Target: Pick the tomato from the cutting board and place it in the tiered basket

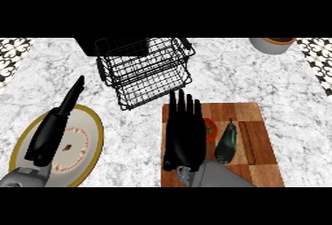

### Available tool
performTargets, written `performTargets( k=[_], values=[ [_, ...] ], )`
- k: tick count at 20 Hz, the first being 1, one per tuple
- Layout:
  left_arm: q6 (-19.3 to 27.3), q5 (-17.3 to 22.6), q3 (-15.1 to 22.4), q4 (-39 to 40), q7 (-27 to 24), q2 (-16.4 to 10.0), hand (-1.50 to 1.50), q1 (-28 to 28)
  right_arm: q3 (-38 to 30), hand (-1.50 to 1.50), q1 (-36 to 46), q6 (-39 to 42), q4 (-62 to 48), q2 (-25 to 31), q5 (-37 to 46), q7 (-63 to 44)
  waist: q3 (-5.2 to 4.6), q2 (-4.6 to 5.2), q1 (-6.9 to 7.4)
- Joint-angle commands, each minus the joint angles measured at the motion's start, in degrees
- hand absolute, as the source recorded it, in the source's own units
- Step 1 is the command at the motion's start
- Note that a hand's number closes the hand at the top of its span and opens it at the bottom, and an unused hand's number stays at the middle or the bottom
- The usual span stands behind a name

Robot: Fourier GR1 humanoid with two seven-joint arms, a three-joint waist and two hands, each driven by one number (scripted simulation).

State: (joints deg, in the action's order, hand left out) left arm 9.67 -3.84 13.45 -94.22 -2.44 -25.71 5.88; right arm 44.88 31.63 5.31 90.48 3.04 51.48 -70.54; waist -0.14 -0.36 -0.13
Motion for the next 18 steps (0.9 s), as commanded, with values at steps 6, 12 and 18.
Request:
performTargets(
  k=[6, 12, 18],
  values=[
    [-1.8, 1.0, -1.5, 1.3, 0.8, 0.2, 0.00, 1.7, -0.4, -1.50, -2.1, 4.2, -7.0, -2.9, 6.0, -14.7, 0.07, 0.19, -0.07],
    [-2.4, 0.8, -2.1, -0.5, -1.2, -0.4, 0.00, -2.1, -2.2, -1.50, -5.8, 7.9, -6.0, -3.0, 5.4, -13.8, 0.08, 0.06, 0.53],
    [-0.1, -2.7, -0.3, -0.5, -0.9, 2.2, 0.00, -1.3, -3.7, -1.50, -7.3, 10.0, -5.9, -3.0, 4.3, -13.0, 0.10, 0.13, 0.19]
  ],
)
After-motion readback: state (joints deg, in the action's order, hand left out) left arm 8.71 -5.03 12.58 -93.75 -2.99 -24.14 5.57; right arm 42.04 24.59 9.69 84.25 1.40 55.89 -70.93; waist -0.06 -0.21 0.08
